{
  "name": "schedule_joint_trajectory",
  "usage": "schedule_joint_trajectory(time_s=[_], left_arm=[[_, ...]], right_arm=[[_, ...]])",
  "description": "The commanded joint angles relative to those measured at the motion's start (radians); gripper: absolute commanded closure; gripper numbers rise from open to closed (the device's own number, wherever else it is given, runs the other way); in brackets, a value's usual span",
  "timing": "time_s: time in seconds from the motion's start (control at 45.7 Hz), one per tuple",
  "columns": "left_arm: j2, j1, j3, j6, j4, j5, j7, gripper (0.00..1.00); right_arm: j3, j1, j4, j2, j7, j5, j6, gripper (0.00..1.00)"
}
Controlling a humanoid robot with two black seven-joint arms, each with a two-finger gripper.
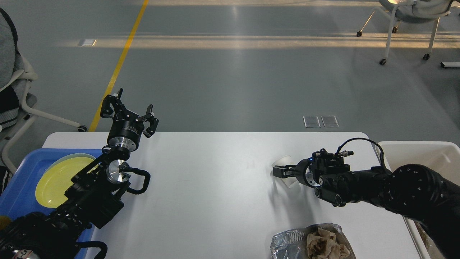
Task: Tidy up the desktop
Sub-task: 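Close the right gripper on the second white paper cup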
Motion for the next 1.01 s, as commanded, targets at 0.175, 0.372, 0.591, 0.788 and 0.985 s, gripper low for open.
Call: schedule_joint_trajectory(time_s=[0.175, 0.372, 0.591, 0.788, 0.985], left_arm=[[0.000, 0.000, 0.000, 0.000, 0.000, 0.000, 0.000, 0.00], [0.000, 0.001, 0.000, 0.001, 0.000, 0.000, 0.000, 0.00], [0.000, 0.000, 0.000, 0.001, 0.000, 0.000, 0.000, 0.00], [0.000, 0.001, 0.000, 0.000, 0.000, 0.000, 0.000, 0.00], [0.000, 0.000, 0.000, 0.001, 0.000, 0.000, 0.000, 0.00]], right_arm=[[-0.001, -0.039, 0.007, 0.003, 0.000, -0.035, -0.007, 0.00], [0.002, -0.065, 0.001, 0.003, 0.000, -0.036, -0.008, 0.04], [0.001, -0.070, 0.001, 0.003, 0.000, -0.035, -0.007, 0.32], [0.002, -0.065, 0.012, -0.001, 0.000, -0.034, -0.007, 0.43], [0.013, -0.060, 0.013, -0.004, 0.001, -0.034, -0.004, 0.43]])
